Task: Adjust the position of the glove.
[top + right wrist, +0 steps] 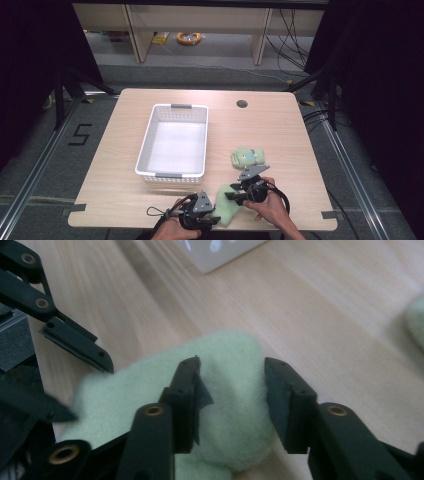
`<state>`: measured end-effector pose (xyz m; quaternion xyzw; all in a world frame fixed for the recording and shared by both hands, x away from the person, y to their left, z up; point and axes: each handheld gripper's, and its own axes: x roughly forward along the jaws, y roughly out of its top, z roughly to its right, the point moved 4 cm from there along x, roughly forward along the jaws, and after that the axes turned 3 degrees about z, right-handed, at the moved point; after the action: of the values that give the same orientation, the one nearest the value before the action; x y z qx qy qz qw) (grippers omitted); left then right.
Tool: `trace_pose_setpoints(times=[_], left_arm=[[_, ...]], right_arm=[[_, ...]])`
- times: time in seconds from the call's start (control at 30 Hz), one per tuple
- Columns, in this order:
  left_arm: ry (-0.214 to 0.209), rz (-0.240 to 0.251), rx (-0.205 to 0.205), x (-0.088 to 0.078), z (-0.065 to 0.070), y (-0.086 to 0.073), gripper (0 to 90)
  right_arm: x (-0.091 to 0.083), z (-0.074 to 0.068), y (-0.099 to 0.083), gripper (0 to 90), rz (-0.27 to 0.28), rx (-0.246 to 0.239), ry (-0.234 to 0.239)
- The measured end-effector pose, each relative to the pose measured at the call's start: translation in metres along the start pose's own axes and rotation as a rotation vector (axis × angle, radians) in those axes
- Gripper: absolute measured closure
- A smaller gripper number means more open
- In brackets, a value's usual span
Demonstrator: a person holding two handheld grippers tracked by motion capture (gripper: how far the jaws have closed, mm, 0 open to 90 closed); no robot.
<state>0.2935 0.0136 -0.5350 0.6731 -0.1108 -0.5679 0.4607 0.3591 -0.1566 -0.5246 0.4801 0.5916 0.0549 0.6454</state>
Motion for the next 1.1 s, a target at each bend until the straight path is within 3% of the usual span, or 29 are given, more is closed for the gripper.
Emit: trace_pose_setpoints(times=[0.23,0.33,0.4,0.5,0.53,0.57,0.63,0.7,0.73,0.83,0.87,0.97,1.0,1.03,1.1], left_arm=[[0.020,0.003,0.029,-0.001,-0.001,0.000,80.4],[0.023,0.018,0.004,-0.001,-0.001,0.000,82.9],[0.023,0.009,0.040,-0.004,-0.003,0.001,83.8],[0.042,0.021,0.023,-0.006,-0.006,0.003,84.1],[0.037,0.016,0.038,-0.007,-0.008,0.003,84.1],[0.050,0.028,0.023,-0.008,-0.011,0.005,84.2],[0.065,0.033,0.033,-0.009,-0.016,0.008,84.3],[0.063,0.034,0.012,-0.006,-0.016,0.011,84.3],[0.065,0.029,0.038,-0.005,-0.018,0.014,84.3],[0.073,0.032,0.033,-0.001,-0.020,0.020,84.4],[0.071,0.027,0.053,0.000,-0.022,0.023,84.4],[0.088,0.033,0.043,0.001,-0.025,0.029,84.7],[0.081,0.036,0.069,0.001,-0.027,0.032,84.7],[0.088,0.048,0.035,0.003,-0.027,0.034,84.7],[0.090,0.047,0.037,0.004,-0.028,0.034,84.7]], right_arm=[[0.000,-0.002,-0.003,76.3,0.006,0.008,0.008],[-0.001,-0.002,-0.004,78.8,0.013,0.021,0.013],[-0.002,-0.002,-0.005,79.7,0.026,0.038,0.013],[-0.008,-0.002,-0.003,80.8,0.068,0.062,0.006],[-0.008,-0.002,-0.003,80.8,0.068,0.062,0.006],[-0.010,-0.002,-0.003,80.9,0.078,0.077,0.011],[-0.020,-0.003,-0.002,81.3,0.126,0.122,0.002],[-0.021,-0.005,-0.003,81.4,0.131,0.150,0.004],[-0.024,-0.002,-0.004,81.6,0.136,0.145,-0.012],[-0.029,-0.002,-0.008,82.0,0.147,0.187,-0.025],[-0.031,-0.002,-0.009,82.0,0.150,0.195,-0.031],[-0.035,-0.001,-0.013,81.9,0.194,0.231,-0.029],[-0.037,0.000,-0.014,81.8,0.193,0.234,-0.030],[-0.042,-0.001,-0.018,81.7,0.191,0.250,-0.046],[-0.042,-0.002,-0.020,81.6,0.190,0.252,-0.051]])
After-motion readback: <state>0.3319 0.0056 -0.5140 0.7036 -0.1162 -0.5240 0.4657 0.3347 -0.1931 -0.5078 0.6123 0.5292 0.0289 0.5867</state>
